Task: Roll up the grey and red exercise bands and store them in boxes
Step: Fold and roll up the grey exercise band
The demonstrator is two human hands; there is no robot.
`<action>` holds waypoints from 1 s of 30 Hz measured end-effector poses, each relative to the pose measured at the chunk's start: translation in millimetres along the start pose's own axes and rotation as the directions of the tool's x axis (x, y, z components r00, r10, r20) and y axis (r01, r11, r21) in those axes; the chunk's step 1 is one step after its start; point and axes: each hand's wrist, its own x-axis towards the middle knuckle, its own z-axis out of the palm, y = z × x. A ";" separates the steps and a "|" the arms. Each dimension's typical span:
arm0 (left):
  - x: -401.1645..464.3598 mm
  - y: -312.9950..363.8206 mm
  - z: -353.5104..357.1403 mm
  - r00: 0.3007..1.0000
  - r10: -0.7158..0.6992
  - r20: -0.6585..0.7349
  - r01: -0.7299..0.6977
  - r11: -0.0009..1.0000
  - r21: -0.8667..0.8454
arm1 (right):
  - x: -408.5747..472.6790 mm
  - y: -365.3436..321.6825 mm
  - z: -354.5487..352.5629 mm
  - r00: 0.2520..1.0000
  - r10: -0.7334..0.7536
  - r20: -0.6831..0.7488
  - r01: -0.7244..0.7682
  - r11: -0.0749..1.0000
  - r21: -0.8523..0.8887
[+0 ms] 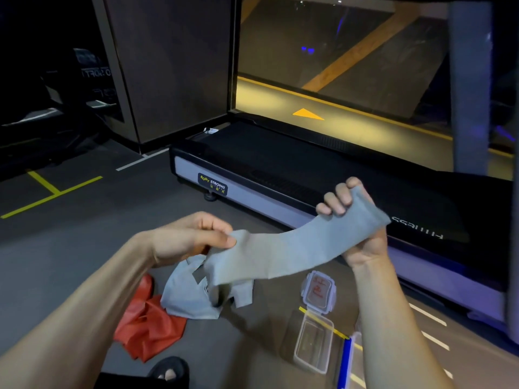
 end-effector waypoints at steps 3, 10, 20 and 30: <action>-2.3 8.3 1.2 0.997 0.066 -0.034 -0.072 0.972 -0.223 | 3.4 5.4 4.0 0.986 0.090 0.140 -0.061 0.979 -0.196; 1.8 19.6 12.9 0.993 0.114 -0.015 -0.115 0.972 -0.206 | -4.0 16.9 39.3 0.900 0.267 0.344 0.085 0.667 -0.740; 3.8 20.2 17.9 0.978 0.195 -0.077 -0.180 0.968 0.176 | -8.5 36.2 39.9 0.864 0.414 0.287 0.088 0.438 -0.894; 6.5 8.7 16.0 0.988 0.150 0.025 -0.152 0.956 0.251 | -3.8 26.8 40.0 0.848 0.445 0.289 0.082 0.428 -0.900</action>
